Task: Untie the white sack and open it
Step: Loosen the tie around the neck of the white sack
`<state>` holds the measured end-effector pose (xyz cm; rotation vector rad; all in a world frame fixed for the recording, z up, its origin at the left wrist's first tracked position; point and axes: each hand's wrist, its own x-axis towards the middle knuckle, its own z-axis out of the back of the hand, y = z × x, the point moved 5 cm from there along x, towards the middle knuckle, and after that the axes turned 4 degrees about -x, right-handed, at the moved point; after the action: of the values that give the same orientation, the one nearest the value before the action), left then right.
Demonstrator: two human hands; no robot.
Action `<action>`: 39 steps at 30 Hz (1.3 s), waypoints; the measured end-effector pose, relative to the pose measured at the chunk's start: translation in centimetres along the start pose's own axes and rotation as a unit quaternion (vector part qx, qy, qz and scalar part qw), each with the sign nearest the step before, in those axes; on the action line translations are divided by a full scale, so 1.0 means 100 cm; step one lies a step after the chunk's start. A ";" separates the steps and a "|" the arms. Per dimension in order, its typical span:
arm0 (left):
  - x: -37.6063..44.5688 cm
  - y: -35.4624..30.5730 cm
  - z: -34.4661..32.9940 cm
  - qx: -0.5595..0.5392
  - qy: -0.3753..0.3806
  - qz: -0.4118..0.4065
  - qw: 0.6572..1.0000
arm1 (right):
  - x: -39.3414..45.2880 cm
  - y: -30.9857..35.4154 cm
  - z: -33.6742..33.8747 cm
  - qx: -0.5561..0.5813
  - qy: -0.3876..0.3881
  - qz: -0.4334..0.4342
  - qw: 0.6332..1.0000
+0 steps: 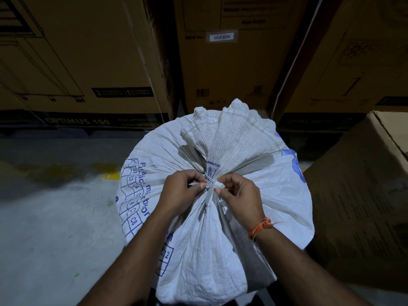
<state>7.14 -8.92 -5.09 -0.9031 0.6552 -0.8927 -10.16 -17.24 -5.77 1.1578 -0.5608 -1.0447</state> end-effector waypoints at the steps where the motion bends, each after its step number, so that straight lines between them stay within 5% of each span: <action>1: 0.000 0.000 -0.001 0.003 0.001 0.000 1.000 | 0.000 0.000 0.000 -0.008 0.000 0.001 1.000; 39: 0.000 -0.004 -0.003 0.007 0.009 -0.003 1.000 | 0.000 0.002 0.004 -0.018 0.019 -0.003 1.000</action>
<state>6.77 -9.20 -4.89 -0.8860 0.6605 -0.9110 -10.39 -17.38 -5.41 1.1463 -0.5067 -1.0307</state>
